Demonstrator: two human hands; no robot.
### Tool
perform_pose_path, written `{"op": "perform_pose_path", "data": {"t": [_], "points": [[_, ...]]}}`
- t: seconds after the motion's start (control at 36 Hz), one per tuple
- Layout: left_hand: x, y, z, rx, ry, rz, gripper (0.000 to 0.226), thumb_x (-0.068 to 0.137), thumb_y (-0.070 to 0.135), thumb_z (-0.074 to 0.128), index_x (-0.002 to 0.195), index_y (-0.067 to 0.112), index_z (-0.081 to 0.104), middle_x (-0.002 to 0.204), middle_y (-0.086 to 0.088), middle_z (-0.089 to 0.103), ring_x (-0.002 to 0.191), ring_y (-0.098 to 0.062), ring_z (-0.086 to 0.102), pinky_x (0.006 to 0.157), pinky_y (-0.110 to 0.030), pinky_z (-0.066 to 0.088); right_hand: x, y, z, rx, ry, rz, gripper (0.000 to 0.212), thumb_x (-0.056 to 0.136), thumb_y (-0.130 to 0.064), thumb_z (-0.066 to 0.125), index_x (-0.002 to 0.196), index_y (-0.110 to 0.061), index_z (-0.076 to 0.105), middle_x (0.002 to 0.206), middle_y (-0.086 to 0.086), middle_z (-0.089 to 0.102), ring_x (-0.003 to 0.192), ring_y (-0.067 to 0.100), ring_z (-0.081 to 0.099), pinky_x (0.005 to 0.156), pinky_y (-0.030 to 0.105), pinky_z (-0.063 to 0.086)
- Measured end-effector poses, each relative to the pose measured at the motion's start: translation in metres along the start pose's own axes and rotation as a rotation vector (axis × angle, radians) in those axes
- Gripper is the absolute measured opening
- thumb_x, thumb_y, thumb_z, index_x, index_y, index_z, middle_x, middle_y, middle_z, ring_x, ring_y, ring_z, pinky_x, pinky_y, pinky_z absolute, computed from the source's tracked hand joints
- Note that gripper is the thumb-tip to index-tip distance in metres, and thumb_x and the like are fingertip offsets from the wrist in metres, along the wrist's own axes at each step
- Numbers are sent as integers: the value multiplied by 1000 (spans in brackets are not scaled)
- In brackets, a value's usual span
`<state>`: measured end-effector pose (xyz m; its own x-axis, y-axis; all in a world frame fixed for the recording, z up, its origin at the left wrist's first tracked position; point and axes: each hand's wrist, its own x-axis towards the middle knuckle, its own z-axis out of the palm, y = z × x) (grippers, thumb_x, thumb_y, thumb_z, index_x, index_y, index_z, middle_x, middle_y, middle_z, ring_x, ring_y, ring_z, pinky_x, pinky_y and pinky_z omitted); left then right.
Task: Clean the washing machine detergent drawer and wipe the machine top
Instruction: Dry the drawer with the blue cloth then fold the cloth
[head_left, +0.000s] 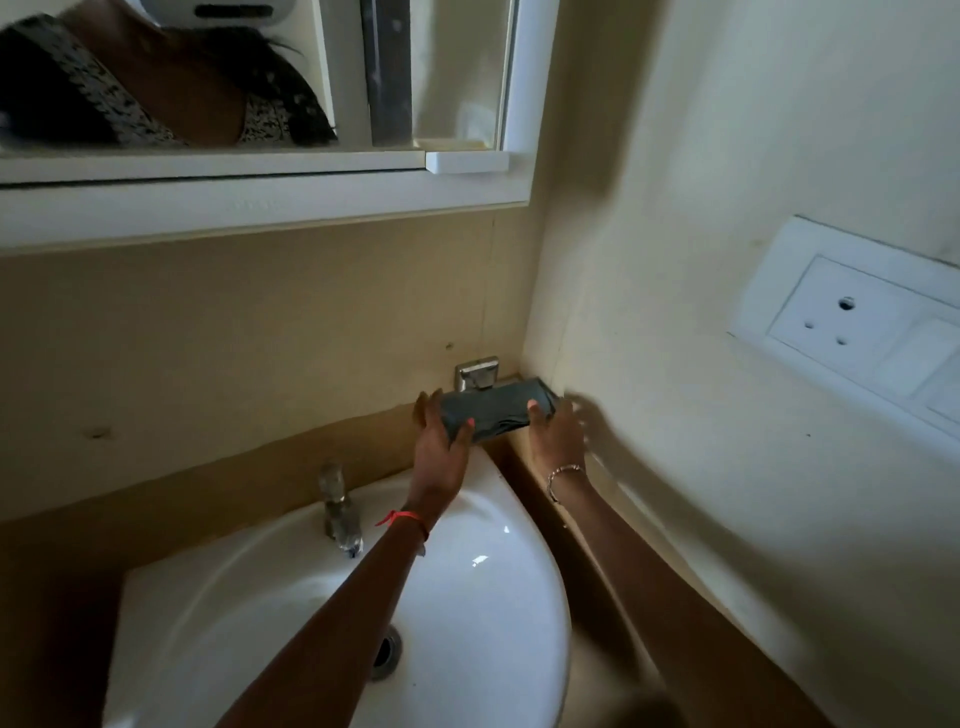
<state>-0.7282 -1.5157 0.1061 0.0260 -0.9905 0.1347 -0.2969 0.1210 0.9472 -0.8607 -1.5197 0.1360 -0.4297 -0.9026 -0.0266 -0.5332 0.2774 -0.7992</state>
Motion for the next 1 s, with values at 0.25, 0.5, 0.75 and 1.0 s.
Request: {"op": "perform_pose_path", "data": {"t": [0.25,0.5,0.75,1.0], "points": [[32,-6,18,-401,117,-289,51,92,7,54,135,-1,27,124,-14,47,111,-24,50,96,-37,46,31,-8,15,-43,66,153,44,96,-27,49,121,9,50,126,25,54,117,36,52,89,37,43],[42,-10,26,-341,178,-348,16,93,12,55,106,3,56,102,-12,60,97,-25,59,77,-29,53,31,-4,11,2,243,135,29,86,-23,64,107,-4,65,112,14,65,104,29,59,81,30,44],[31,4,22,-233,272,-400,16,89,5,58,102,-3,62,89,-8,59,86,-21,57,76,-33,51,16,-2,7,225,322,16,24,80,-14,69,98,3,66,96,16,68,89,28,63,70,25,43],[-11,28,-8,-410,317,-496,20,88,-1,58,107,-6,59,100,-15,60,94,-28,61,78,-35,54,-21,-3,-7,694,226,-42,9,79,-1,67,79,-5,59,70,0,57,55,1,54,44,5,40]]}}
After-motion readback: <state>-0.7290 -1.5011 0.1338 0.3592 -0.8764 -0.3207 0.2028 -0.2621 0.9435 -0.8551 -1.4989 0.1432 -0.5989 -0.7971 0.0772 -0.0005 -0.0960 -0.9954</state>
